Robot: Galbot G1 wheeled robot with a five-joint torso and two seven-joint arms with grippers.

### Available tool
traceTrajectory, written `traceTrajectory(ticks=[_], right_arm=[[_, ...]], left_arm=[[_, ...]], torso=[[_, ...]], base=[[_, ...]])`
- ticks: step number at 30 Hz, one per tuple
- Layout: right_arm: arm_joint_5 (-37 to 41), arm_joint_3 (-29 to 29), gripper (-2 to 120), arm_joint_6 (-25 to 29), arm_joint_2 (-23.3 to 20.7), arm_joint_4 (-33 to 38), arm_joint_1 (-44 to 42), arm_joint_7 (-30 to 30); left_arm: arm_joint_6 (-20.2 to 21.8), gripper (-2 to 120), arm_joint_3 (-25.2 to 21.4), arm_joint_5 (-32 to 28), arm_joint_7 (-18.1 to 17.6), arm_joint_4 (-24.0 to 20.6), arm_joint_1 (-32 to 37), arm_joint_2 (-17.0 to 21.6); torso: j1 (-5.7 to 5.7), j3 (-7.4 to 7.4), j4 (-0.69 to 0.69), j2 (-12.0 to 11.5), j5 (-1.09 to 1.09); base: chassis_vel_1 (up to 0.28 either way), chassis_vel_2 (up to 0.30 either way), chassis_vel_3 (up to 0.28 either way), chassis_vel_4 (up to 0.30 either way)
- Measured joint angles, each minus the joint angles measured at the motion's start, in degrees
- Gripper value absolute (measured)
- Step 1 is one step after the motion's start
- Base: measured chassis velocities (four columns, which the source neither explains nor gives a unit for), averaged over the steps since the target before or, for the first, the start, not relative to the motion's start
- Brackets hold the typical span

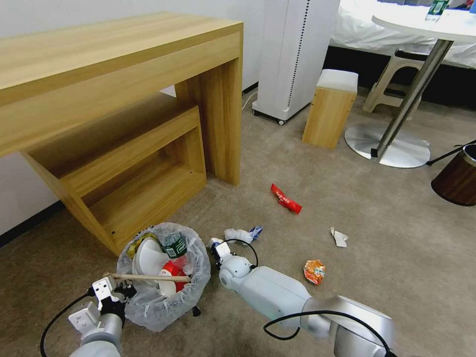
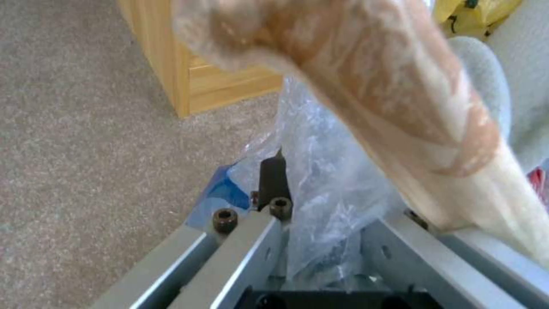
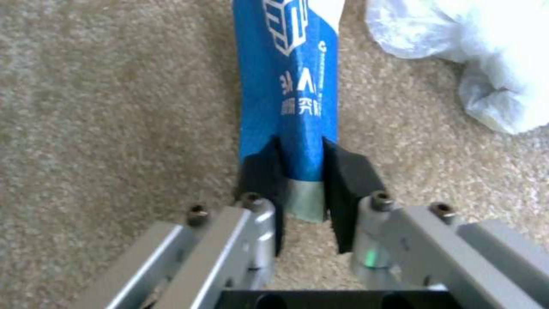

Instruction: Pick up the trash bin and place the garbage on the floor into it.

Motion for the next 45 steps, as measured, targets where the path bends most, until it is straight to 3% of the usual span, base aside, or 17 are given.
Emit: traceTrajectory(ticks=[4, 7, 8, 11, 12, 16, 17, 20, 21, 23, 28, 32, 45], right_arm=[[1.0, 1.2, 6, 1.2, -2.9, 4.0, -0.9, -0.1], [4.2, 3.1, 6, 2.7, -7.8, 13.9, -2.3, 0.1], [4.2, 3.1, 6, 2.7, -7.8, 13.9, -2.3, 0.1], [4.1, 4.6, 6, 9.3, -12.8, 22.9, -3.6, -2.0], [4.1, 4.6, 6, 9.3, -12.8, 22.9, -3.6, -2.0], [1.5, 8.7, 6, 18.3, -22.6, 34.0, -5.8, -8.3], [1.5, 8.7, 6, 18.3, -22.6, 34.0, -5.8, -8.3], [-0.8, 12.3, 6, 25.6, -29.9, 44.6, -7.7, -14.3], [-0.8, 12.3, 6, 25.6, -29.9, 44.6, -7.7, -14.3], [-1.3, 12.8, 6, 30.5, -32.8, 50.9, -7.8, -18.6], [-0.6, 11.6, 6, 33.7, -34.6, 56.7, -6.2, -23.2], [1.8, 6.1, 6, 32.7, -34.3, 59.9, -2.0, -23.9], [7.0, -14.0, 6, 28.8, -29.0, 55.6, 9.3, -19.7]], left_arm=[[0.0, 1, -0.2, -0.1, 0.0, 0.3, -0.2, 0.3], [0.0, 1, -0.6, -0.4, -0.1, 1.0, -0.7, 0.9], [0.0, 1, -0.6, -0.4, -0.1, 1.0, -0.7, 0.9], [0.0, 1, -0.7, -0.7, -0.2, 1.8, -1.3, 1.3], [0.0, 1, -0.7, -0.7, -0.2, 1.8, -1.3, 1.3], [0.0, 1, -0.5, -0.8, -0.4, 2.7, -2.1, 1.6], [0.0, 1, -0.5, -0.8, -0.4, 2.7, -2.1, 1.6], [0.2, 1, 0.0, -0.9, -0.4, 3.0, -2.6, 1.7], [0.2, 1, 0.0, -0.9, -0.4, 3.0, -2.6, 1.7], [0.3, 1, 0.2, -0.9, -0.4, 3.0, -2.7, 1.8], [0.5, 1, 0.3, -0.9, -0.5, 2.8, -2.7, 1.8], [0.7, 1, 0.4, -0.9, -0.6, 1.8, -2.5, 1.7], [0.9, 1, -0.1, -1.0, -0.9, -0.2, -1.4, 1.7]], torso=[[0.00, 0.01, -0.02, 0.0, -0.02], [0.00, 0.01, -0.03, 0.0, -0.02], [0.00, 0.01, -0.03, 0.0, -0.02], [0.00, 0.01, 0.00, 0.0, 0.00], [0.00, 0.01, 0.00, 0.0, 0.00], [0.01, 0.01, -0.04, 0.0, -0.02], [0.01, 0.01, -0.04, 0.0, -0.02], [0.00, 0.00, -0.06, 0.0, -0.01], [0.00, 0.00, -0.06, 0.0, -0.01], [0.00, 0.00, 0.00, 0.0, 0.00], [0.00, 0.00, -0.01, 0.0, -0.02], [0.00, 0.00, -0.01, 0.0, -0.02], [0.00, 0.00, -0.01, 0.0, -0.02]], base=[[0.000, 0.000, 0.000, 0.000], [0.000, 0.000, 0.000, 0.000], [0.000, 0.000, 0.000, 0.000], [0.000, 0.000, 0.000, 0.000], [0.000, 0.000, 0.000, 0.000], [0.000, 0.000, 0.000, 0.000], [0.000, 0.000, 0.000, 0.000], [0.000, 0.000, 0.000, 0.000], [0.000, 0.000, 0.000, 0.000], [0.000, 0.000, 0.000, 0.000], [0.000, 0.000, 0.000, 0.000], [0.000, 0.000, 0.000, 0.000], [0.000, 0.000, 0.000, 0.000]])
